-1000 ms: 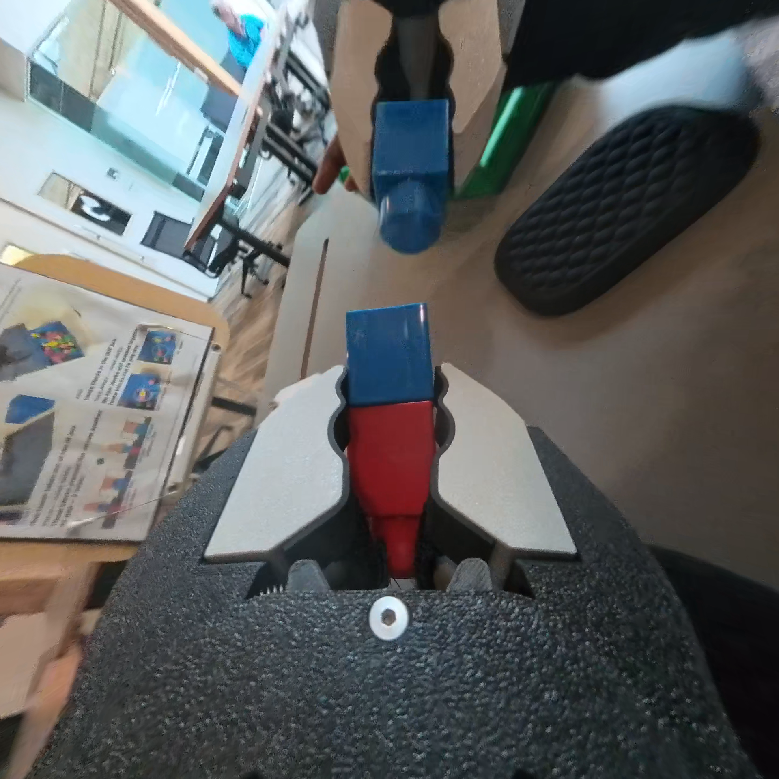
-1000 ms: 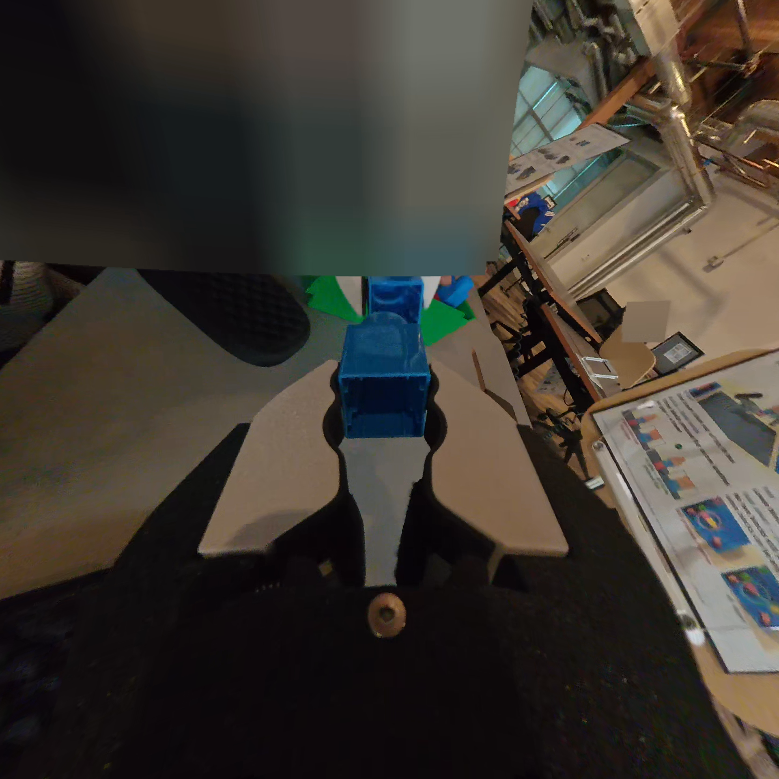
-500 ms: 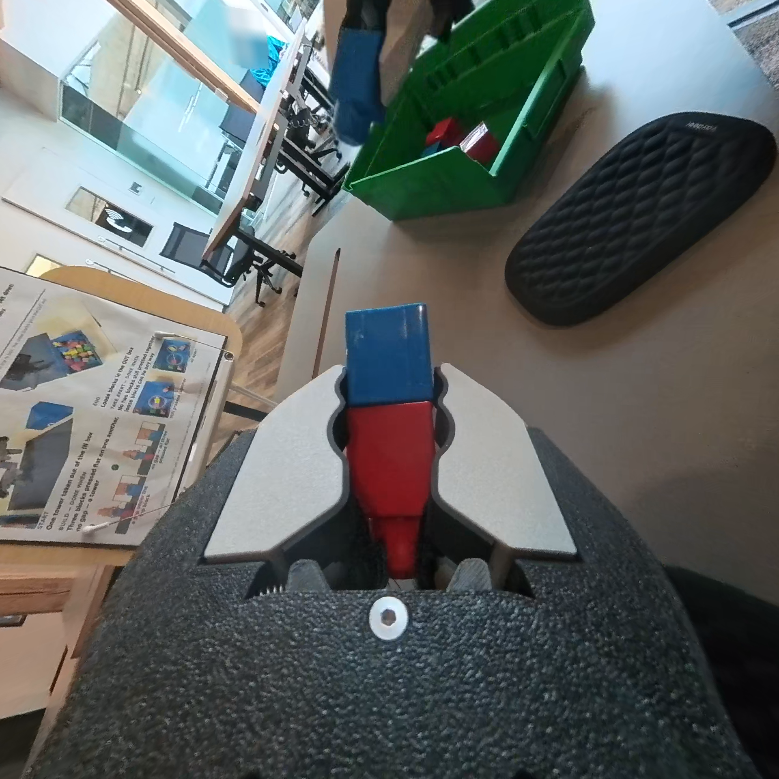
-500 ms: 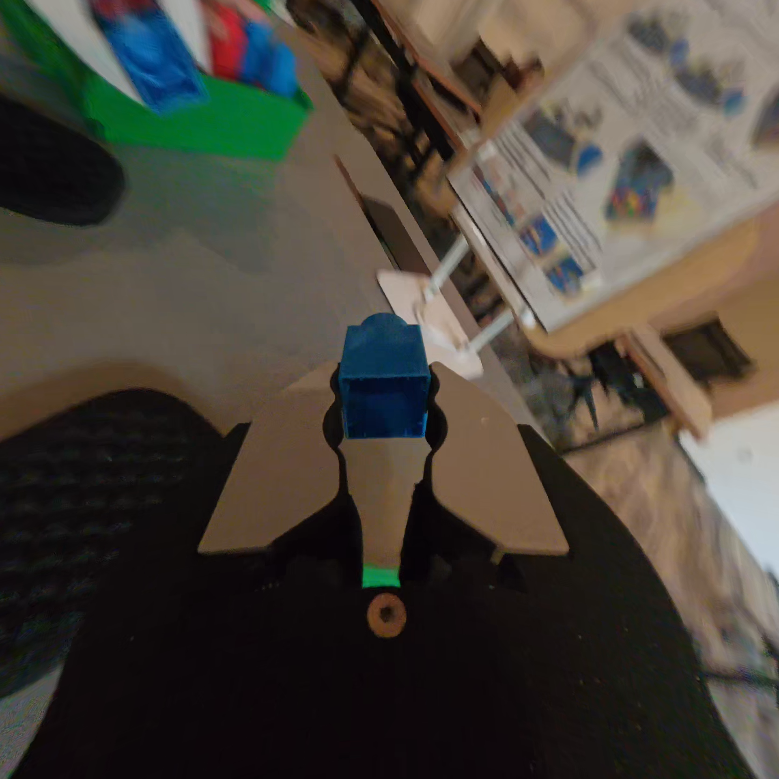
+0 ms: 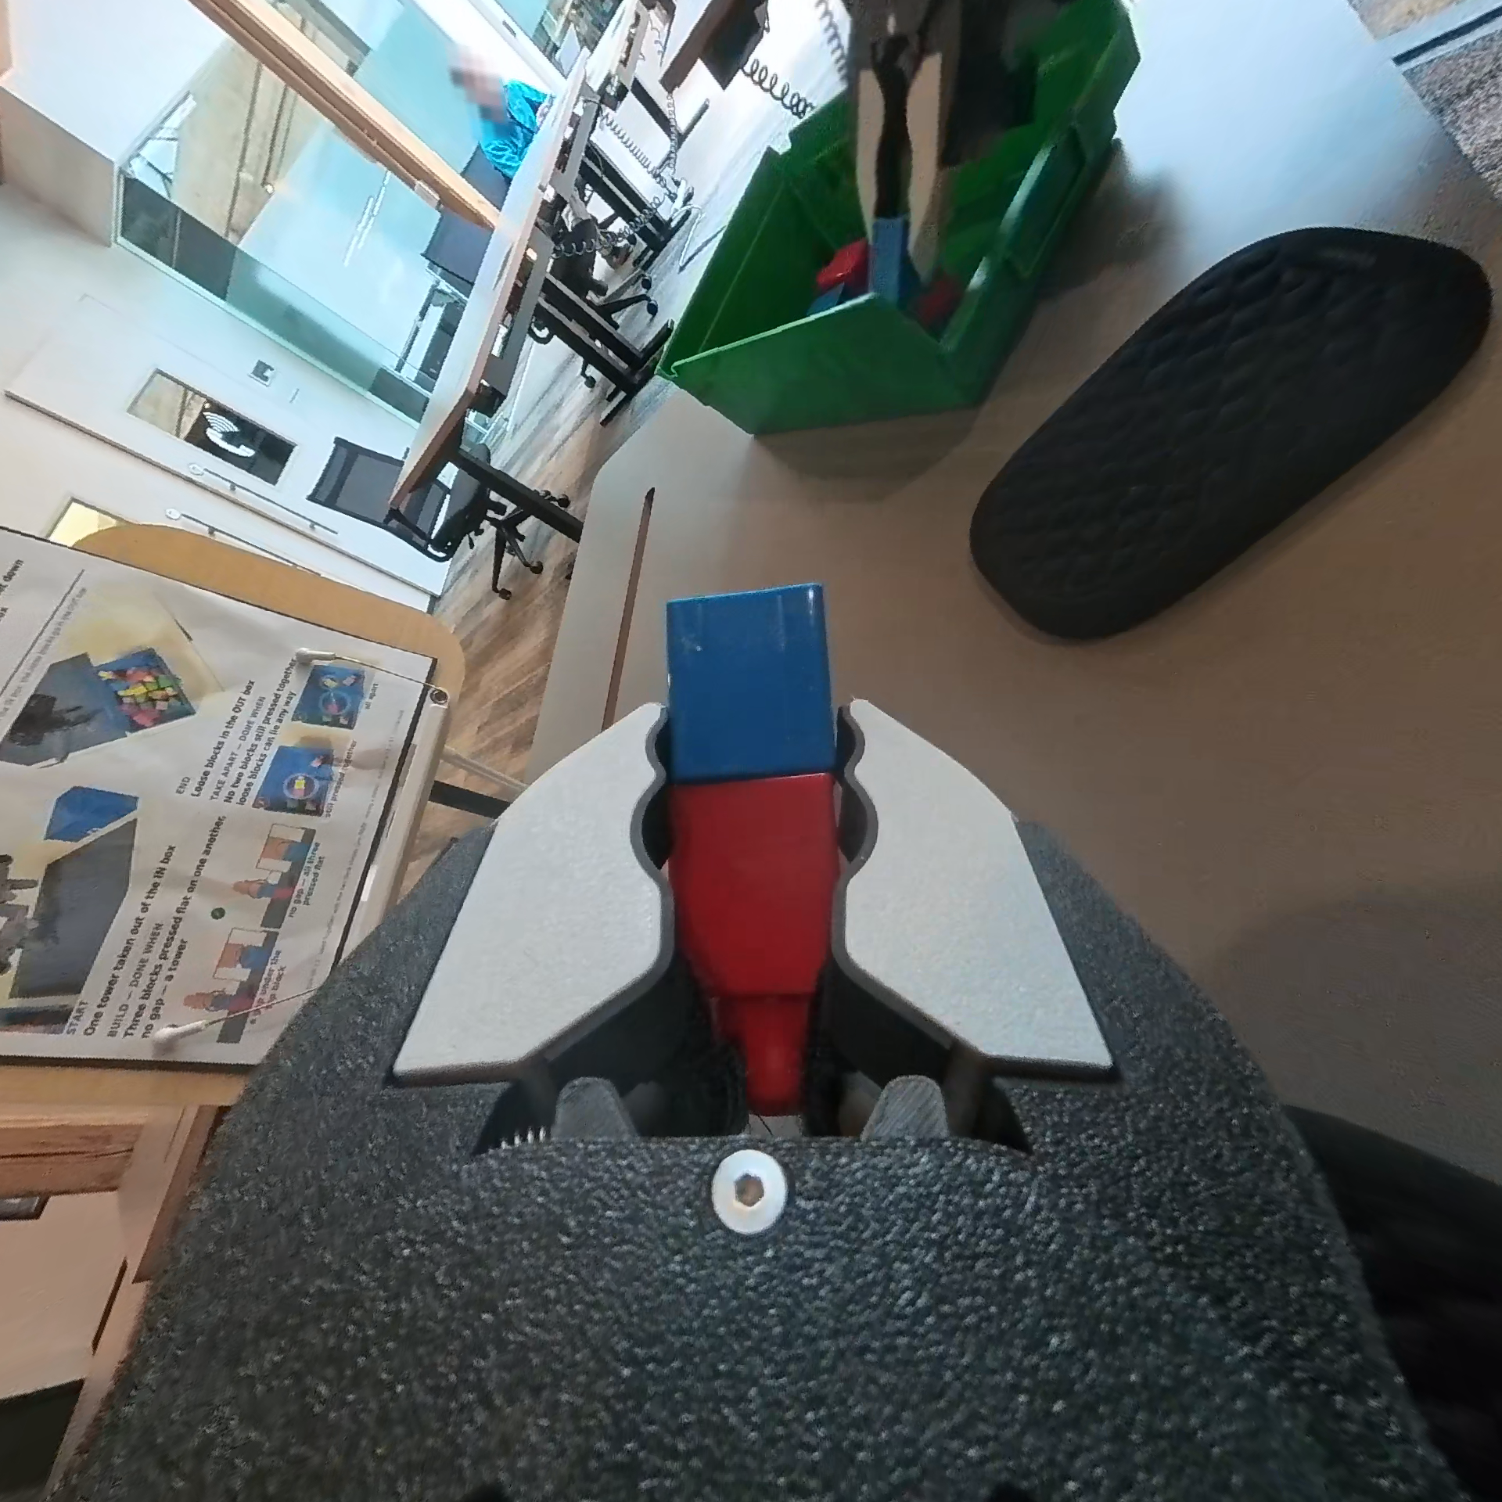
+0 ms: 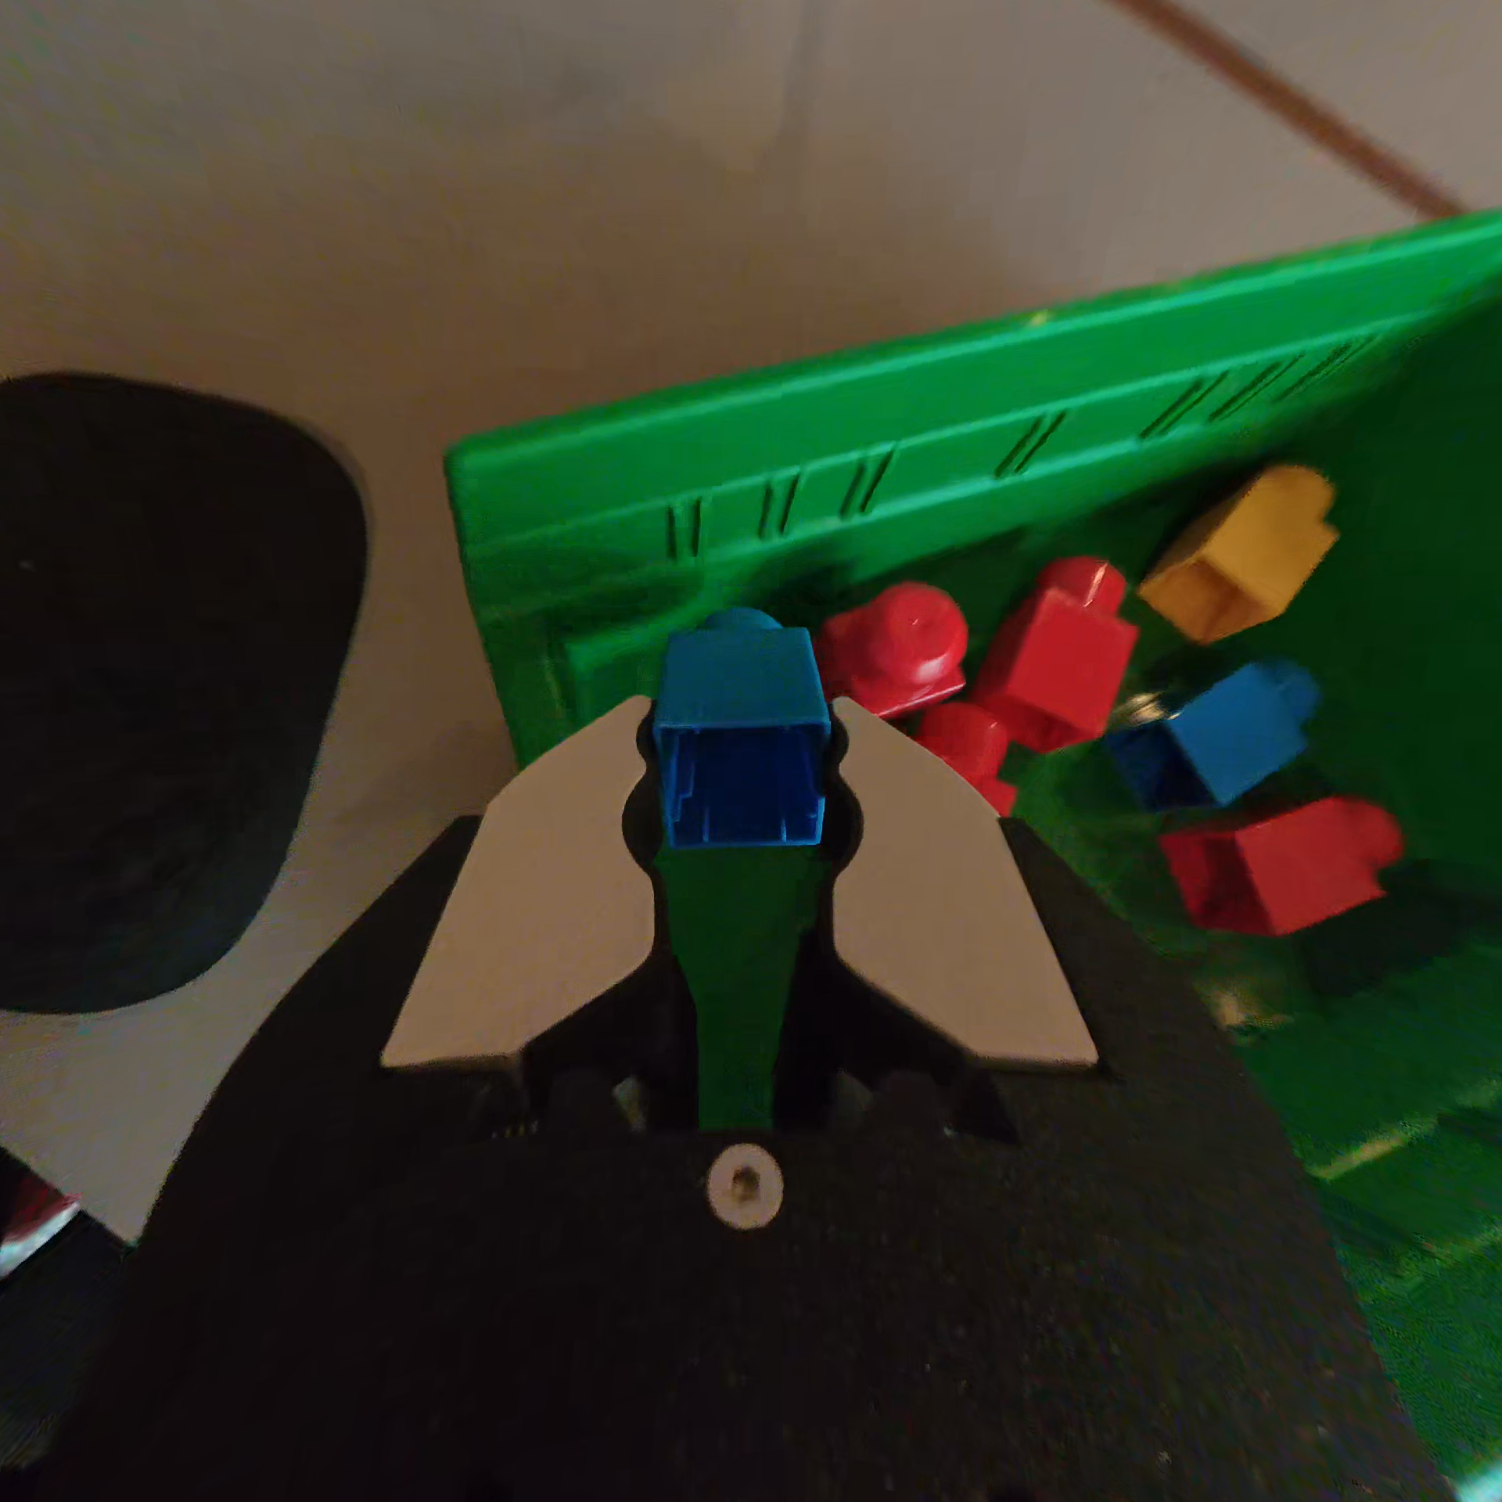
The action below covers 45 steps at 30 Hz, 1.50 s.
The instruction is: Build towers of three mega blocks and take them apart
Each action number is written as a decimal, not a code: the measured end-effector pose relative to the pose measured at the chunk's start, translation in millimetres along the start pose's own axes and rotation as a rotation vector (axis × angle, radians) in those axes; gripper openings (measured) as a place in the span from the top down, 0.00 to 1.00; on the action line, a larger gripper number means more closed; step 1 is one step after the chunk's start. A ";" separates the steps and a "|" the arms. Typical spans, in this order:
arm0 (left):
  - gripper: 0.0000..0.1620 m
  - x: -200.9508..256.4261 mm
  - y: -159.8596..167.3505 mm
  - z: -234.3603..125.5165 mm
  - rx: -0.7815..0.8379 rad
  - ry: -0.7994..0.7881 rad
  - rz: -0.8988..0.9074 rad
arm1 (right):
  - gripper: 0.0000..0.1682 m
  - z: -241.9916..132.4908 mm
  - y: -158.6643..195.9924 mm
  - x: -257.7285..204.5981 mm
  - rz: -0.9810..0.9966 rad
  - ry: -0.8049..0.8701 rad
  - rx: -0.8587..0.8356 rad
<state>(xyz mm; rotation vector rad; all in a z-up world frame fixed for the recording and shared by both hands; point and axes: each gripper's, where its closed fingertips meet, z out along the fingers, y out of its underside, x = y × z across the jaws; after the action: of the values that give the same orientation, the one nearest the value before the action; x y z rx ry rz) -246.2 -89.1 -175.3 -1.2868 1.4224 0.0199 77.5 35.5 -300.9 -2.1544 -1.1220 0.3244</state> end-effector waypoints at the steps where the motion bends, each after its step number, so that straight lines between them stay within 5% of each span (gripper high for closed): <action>1: 0.77 -0.3 0.3 -0.1 -0.002 -0.002 0.001 | 0.78 5.6 6.0 -1.1 0.006 -0.009 -0.032; 19: 0.77 -0.9 5.7 -0.4 -0.020 -0.007 -0.011 | 0.78 34.8 31.1 3.1 0.032 -0.082 -0.166; 23: 0.77 -1.2 6.4 -0.1 -0.020 -0.008 -0.012 | 0.67 28.0 28.8 6.1 0.036 -0.059 -0.175; 30: 0.77 0.6 7.8 -1.2 -0.019 0.000 -0.021 | 0.61 -29.5 -30.5 12.4 -0.104 0.208 0.015; 37: 0.77 1.6 4.8 -0.7 -0.023 0.001 -0.018 | 0.61 -61.4 -164.2 -144.6 -0.724 -0.001 0.516; 41: 0.77 4.7 1.0 0.8 -0.019 0.012 -0.012 | 0.64 -50.9 -200.7 -236.8 -0.891 -0.251 0.665; 45: 0.77 6.5 -2.6 2.2 -0.013 0.016 -0.006 | 0.64 -15.7 -219.0 -275.7 -0.972 -0.333 0.642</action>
<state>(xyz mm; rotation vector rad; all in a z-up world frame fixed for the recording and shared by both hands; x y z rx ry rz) -241.2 -93.0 -179.0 -1.3040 1.4338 0.0149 -217.1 -103.9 -166.7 -0.8676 -1.7937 0.4977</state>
